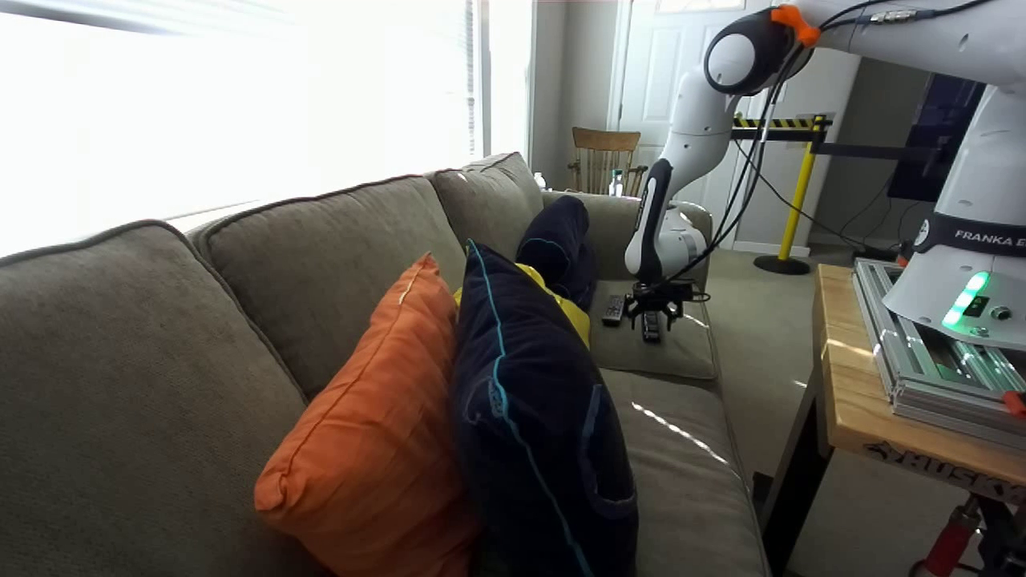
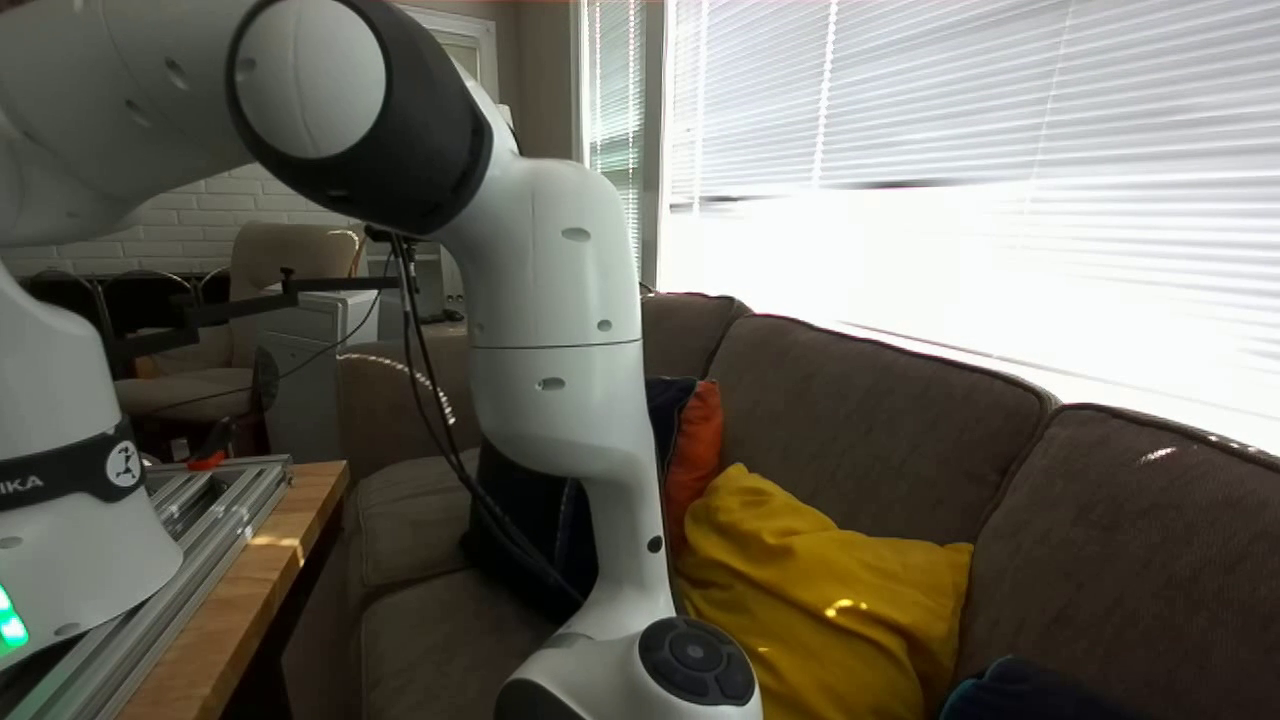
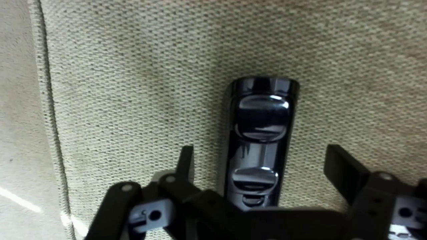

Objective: Move the remote to the right

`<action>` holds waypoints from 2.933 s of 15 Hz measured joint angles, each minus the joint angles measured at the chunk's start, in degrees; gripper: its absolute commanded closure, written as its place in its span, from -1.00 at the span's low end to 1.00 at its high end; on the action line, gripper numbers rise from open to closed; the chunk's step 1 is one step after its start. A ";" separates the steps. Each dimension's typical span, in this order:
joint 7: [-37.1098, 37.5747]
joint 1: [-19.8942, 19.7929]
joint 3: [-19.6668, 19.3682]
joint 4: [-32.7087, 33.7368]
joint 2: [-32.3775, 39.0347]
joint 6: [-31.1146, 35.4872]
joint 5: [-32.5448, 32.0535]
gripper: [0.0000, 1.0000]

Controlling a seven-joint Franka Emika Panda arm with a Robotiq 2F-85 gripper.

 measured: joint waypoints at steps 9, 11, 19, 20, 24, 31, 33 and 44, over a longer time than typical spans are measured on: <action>-0.74 2.53 0.02 -3.06 0.03 0.09 0.00 -1.00; -0.76 2.93 0.05 -3.51 0.03 0.31 0.00 -0.47; -0.86 3.87 0.26 -4.23 0.08 2.22 0.00 0.45; -0.87 3.87 0.26 -4.25 0.08 2.28 0.00 0.45; -1.52 3.84 0.26 -4.39 -0.05 2.10 -0.04 0.45; -11.90 0.10 5.50 -12.41 -11.62 -3.84 -1.61 0.45; -14.10 -0.25 6.31 -15.50 -16.50 -8.57 -1.95 0.45; -16.72 -0.23 6.29 -19.16 -22.94 -18.11 -2.95 -0.05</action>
